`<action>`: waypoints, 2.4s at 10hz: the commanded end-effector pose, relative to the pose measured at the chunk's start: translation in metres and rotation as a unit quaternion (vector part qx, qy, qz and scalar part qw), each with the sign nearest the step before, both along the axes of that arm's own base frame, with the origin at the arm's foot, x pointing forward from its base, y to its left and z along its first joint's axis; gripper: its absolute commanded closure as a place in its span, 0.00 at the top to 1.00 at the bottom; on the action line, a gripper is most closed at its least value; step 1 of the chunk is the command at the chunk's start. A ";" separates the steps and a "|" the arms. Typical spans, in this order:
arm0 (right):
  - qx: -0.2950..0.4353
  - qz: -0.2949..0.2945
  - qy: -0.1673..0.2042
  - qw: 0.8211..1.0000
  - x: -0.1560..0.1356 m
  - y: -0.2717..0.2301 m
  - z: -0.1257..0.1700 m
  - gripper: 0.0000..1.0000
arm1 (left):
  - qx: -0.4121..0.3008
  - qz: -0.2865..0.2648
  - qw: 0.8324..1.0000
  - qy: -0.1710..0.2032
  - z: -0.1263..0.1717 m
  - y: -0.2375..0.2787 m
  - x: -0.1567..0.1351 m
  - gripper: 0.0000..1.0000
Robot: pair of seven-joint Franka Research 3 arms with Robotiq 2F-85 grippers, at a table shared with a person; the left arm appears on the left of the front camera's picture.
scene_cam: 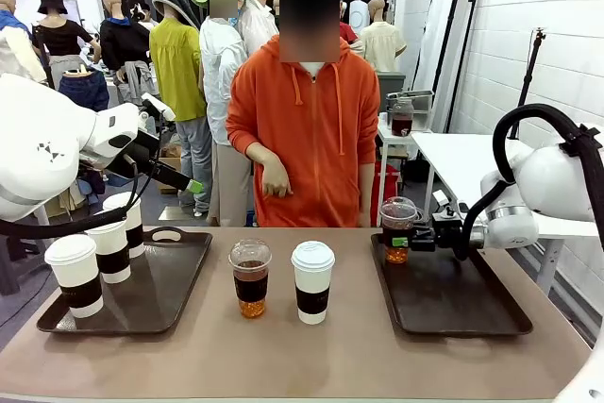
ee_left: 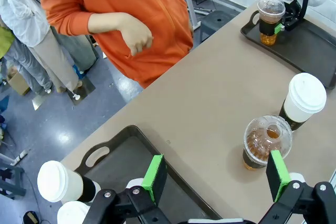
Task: Distribute the coffee onto the tray.
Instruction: Pick up one iced Americano and place it on the right Handle tray, then pick up another iced Americano from the middle of the table and place it on the right Handle tray.
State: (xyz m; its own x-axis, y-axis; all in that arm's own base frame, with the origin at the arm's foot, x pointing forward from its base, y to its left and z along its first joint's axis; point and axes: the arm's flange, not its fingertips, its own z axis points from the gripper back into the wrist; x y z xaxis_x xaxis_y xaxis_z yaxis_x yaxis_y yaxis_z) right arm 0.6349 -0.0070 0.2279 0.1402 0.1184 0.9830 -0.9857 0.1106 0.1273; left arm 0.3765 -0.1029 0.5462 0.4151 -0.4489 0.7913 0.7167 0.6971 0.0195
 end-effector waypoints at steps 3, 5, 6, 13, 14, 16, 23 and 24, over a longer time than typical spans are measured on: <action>0.026 -0.009 -0.006 1.000 0.008 -0.004 -0.008 0.62 | -0.002 -0.001 1.000 0.002 -0.001 0.001 0.000 1.00; 0.022 -0.004 0.008 1.000 0.007 -0.005 -0.011 0.66 | -0.002 -0.001 1.000 0.002 -0.001 0.001 0.000 1.00; 0.012 -0.004 0.019 1.000 0.005 -0.006 -0.010 0.86 | -0.002 -0.001 1.000 0.002 -0.001 0.001 0.000 1.00; 0.005 -0.014 0.038 0.999 -0.014 -0.010 0.000 1.00 | -0.002 -0.001 1.000 0.002 -0.001 0.001 0.000 1.00; 0.001 -0.017 0.040 0.999 -0.019 -0.016 0.001 1.00 | -0.002 -0.001 1.000 0.002 -0.001 0.001 0.000 1.00; -0.002 -0.029 0.043 0.999 -0.032 -0.027 0.000 1.00 | -0.002 -0.001 1.000 0.002 -0.001 0.001 0.000 1.00; -0.015 -0.079 0.052 0.995 -0.071 -0.056 0.003 1.00 | -0.002 -0.001 1.000 0.002 -0.001 0.001 0.000 1.00; -0.016 -0.089 0.045 0.995 -0.073 -0.056 0.002 1.00 | -0.002 -0.001 1.000 0.002 -0.001 0.001 0.000 1.00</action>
State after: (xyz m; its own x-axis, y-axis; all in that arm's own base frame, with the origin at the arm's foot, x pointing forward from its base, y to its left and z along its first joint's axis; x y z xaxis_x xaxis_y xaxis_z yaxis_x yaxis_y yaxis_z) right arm 0.5717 -0.0659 0.2270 0.2679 0.1055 0.9576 -0.9397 0.2479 0.2356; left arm 0.3765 -0.1029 0.5462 0.4151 -0.4489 0.7913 0.7167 0.6971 0.0195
